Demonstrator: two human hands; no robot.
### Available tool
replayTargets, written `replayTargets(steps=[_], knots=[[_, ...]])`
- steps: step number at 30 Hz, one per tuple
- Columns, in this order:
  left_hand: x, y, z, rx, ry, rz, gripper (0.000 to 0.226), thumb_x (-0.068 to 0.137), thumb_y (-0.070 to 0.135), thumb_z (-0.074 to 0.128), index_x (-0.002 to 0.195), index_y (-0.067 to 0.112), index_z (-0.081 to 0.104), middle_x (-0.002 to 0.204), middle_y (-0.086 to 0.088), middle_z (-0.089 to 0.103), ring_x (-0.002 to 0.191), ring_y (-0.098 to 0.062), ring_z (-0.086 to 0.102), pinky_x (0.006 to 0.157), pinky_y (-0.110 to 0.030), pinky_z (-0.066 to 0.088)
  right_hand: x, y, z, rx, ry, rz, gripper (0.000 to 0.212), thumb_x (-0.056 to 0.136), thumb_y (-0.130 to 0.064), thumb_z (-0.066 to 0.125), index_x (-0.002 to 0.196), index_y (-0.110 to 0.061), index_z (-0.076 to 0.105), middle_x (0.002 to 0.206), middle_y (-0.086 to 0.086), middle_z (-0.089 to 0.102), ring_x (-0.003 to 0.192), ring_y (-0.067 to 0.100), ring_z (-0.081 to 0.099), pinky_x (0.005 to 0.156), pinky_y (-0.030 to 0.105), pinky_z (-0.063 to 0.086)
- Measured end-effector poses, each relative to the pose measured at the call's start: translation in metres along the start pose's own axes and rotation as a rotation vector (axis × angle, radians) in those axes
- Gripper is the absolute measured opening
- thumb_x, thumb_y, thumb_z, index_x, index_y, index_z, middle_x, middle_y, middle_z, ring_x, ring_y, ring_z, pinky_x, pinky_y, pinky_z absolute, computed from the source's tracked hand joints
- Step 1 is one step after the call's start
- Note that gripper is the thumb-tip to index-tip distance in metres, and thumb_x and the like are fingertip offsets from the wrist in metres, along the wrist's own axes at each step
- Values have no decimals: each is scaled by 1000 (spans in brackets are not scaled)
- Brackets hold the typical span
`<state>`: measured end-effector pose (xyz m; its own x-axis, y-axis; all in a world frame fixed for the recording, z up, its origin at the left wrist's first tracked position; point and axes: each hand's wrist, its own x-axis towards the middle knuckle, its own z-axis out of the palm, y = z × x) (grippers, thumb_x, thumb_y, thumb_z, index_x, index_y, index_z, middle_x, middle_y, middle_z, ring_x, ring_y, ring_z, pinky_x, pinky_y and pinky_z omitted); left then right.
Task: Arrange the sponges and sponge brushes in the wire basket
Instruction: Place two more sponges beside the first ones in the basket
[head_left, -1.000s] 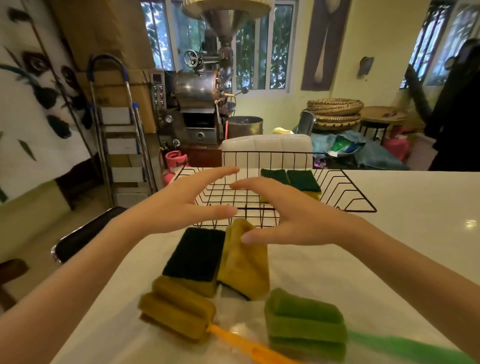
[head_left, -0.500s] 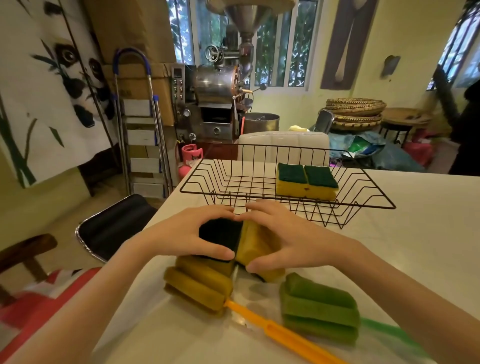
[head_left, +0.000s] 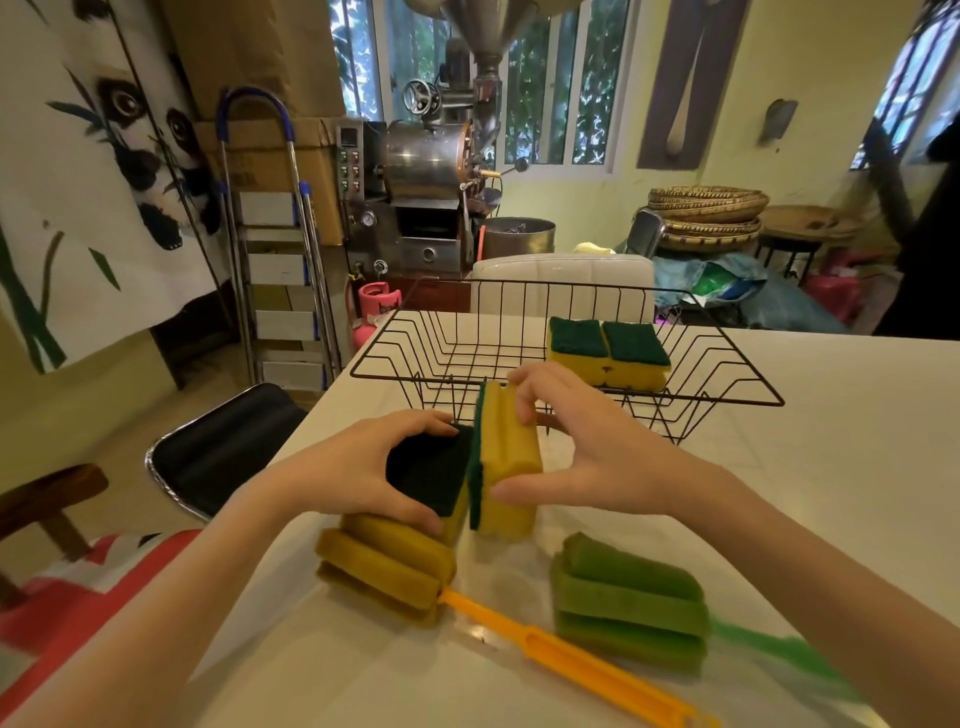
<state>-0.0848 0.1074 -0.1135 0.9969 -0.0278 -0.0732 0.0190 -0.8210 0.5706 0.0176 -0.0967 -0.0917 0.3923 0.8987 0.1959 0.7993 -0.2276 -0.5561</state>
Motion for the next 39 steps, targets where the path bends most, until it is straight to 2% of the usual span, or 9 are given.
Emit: replayTargets(steps=[3,9,11,14,18,23,29,34,39], knots=[[0,1,0,-5,2,8,76,61,39,76,123,44,33,113,44,25,103,23,29,79,3,32,-3,6,3,-61,-39,24,51,65,-52,71,94,-21,43,120,-2,43,112,16,42,95,37,45],[-3,2,0,-20,-29,-13,80,33,80,58,105,62,30,113,45,26,103,22,32,76,0,37,-10,17,-8,-130,-278,217,89,60,-53,65,132,-42,14,132,-4,30,119,19,39,94,39,47],[-3,1,1,-24,-26,-9,81,31,82,57,105,62,30,113,46,26,103,22,32,77,-1,36,-10,19,-14,-230,-339,259,84,65,-54,65,133,-36,20,129,0,35,113,19,42,90,36,47],[-3,0,2,-34,-22,2,81,31,82,58,105,62,30,113,46,25,104,21,31,78,-2,36,-10,19,-14,-224,-336,296,74,69,-49,68,128,-25,32,124,2,44,105,17,46,89,35,48],[-4,-3,4,-43,-3,5,80,33,81,59,106,62,32,115,45,26,105,21,31,79,-3,35,-7,19,-8,-201,-352,334,81,62,-54,72,123,-22,30,111,-3,44,91,11,48,80,33,50],[-4,-6,7,-76,58,6,79,33,79,61,105,55,40,118,43,25,113,6,35,87,-9,36,-7,13,-10,-183,-361,330,79,63,-55,71,123,-21,32,112,-5,39,99,13,43,76,26,41],[-2,-5,3,-51,1,-16,77,34,77,64,103,53,41,128,33,26,120,0,30,91,-11,34,-4,0,4,-293,-302,234,68,63,-57,70,113,-23,40,103,-4,48,90,13,48,68,26,46],[12,7,-11,169,-111,-3,60,59,42,78,103,44,38,118,14,42,108,-7,42,78,-11,42,0,-3,3,-321,-286,210,64,64,-52,71,112,-22,42,103,-1,54,89,16,52,67,29,48],[21,20,-38,48,-134,31,55,51,50,79,97,45,50,112,23,49,111,-3,47,98,-22,41,-5,-13,-24,-278,-183,141,62,60,-51,75,110,-24,50,105,-2,56,93,15,53,75,33,52]])
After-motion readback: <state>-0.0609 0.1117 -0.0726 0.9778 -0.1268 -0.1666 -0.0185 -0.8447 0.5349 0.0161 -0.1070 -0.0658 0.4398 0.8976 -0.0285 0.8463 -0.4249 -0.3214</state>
